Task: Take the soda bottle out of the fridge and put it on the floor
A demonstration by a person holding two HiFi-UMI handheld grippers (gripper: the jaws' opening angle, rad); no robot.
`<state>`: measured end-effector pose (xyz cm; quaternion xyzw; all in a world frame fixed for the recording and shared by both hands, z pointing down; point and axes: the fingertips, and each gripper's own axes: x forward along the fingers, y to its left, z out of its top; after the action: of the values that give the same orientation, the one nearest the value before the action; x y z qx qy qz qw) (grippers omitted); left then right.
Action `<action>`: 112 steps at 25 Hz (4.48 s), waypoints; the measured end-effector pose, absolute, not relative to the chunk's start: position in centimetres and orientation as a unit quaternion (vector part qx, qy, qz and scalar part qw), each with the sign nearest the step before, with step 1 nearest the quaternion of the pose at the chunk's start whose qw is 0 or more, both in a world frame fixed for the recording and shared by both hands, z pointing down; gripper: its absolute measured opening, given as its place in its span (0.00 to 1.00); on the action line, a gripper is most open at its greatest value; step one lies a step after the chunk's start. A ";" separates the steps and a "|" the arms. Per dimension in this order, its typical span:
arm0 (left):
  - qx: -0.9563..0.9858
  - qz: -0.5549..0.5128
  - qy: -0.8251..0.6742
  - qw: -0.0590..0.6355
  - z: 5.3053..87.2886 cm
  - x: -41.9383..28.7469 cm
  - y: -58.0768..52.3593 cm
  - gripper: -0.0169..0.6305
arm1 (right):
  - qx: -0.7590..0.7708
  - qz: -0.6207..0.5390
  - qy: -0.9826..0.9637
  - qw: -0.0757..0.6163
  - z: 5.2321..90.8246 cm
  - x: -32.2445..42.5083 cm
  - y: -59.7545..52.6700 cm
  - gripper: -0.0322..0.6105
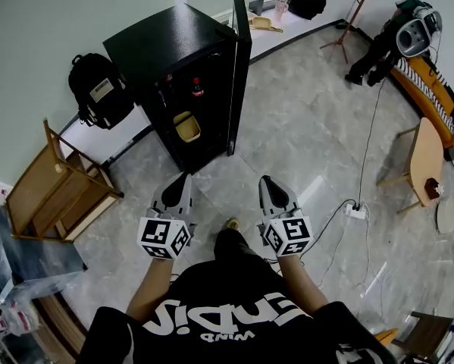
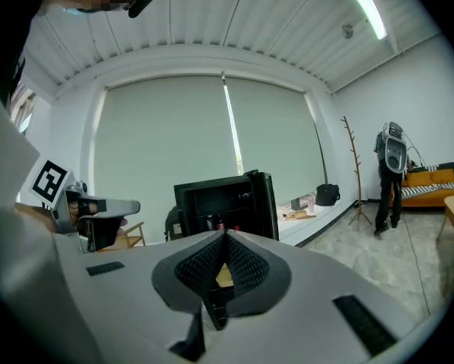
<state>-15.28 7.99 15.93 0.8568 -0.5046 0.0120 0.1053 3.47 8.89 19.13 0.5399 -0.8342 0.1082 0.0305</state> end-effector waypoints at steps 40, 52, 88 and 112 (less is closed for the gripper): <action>0.874 0.050 -0.473 0.096 18.6 -13.4 -16.3 0.04 | 0.538 0.132 -0.832 0.034 22.1 2.2 -13.5 0.09; 0.862 0.041 -0.497 0.094 21.0 -13.5 -16.5 0.04 | 0.514 0.110 -0.850 0.029 23.4 1.9 -13.2 0.09; 0.824 0.020 -0.557 0.103 37.4 -15.0 -24.1 0.66 | 0.513 0.106 -0.852 -0.012 35.8 2.1 -17.9 0.09; 0.794 0.104 -0.592 0.095 48.0 -16.7 -43.5 0.66 | 0.527 0.136 -0.839 -0.005 41.4 4.0 -21.9 0.09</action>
<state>-16.74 -43.48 48.05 0.7935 -0.5919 0.1043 0.0954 3.97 -21.94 41.44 0.5266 -0.8391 0.1360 -0.0051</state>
